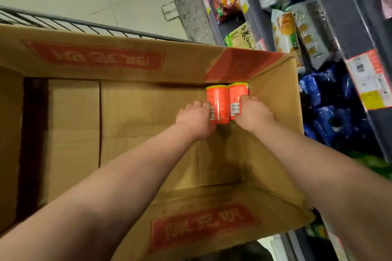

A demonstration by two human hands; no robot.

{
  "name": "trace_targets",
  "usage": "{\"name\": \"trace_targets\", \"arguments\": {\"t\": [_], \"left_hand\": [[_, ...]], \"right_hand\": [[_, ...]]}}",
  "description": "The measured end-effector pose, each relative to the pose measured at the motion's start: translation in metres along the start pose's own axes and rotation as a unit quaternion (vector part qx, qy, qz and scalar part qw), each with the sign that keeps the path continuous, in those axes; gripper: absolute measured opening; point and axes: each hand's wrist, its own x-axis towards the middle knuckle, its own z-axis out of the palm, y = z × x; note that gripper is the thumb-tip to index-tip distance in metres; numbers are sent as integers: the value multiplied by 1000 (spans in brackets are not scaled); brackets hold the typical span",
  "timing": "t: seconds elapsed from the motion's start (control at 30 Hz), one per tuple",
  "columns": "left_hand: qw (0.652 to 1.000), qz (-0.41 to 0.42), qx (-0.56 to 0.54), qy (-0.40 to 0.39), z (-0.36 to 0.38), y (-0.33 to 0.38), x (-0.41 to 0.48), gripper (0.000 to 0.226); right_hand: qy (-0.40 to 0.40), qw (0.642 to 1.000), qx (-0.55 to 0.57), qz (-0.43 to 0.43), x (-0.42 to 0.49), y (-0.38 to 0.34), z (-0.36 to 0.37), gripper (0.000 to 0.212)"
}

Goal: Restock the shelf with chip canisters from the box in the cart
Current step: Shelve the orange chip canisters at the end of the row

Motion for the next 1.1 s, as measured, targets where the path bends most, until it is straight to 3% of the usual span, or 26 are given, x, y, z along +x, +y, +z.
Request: {"name": "trace_targets", "arguments": {"t": [0.23,0.43,0.53,0.67,0.87,1.1], "left_hand": [[981,-80,-175,-17,13,2,37,78],[942,-122,-311,-3,29,1,48,78],[923,-150,-355,13,33,-1,51,78],[909,-185,-374,19,38,-3,52,85],[893,-193,-407,18,43,-8,43,85],[883,-171,-435,43,36,-9,-1,80]], "right_hand": [[4,992,101,78,24,-5,17,77],[52,986,142,66,22,-9,28,60],[62,972,219,59,21,-5,36,65],[37,960,260,97,28,-4,44,79],[-40,911,383,148,28,-5,55,77],[-33,910,379,167,-14,-11,49,82]]}}
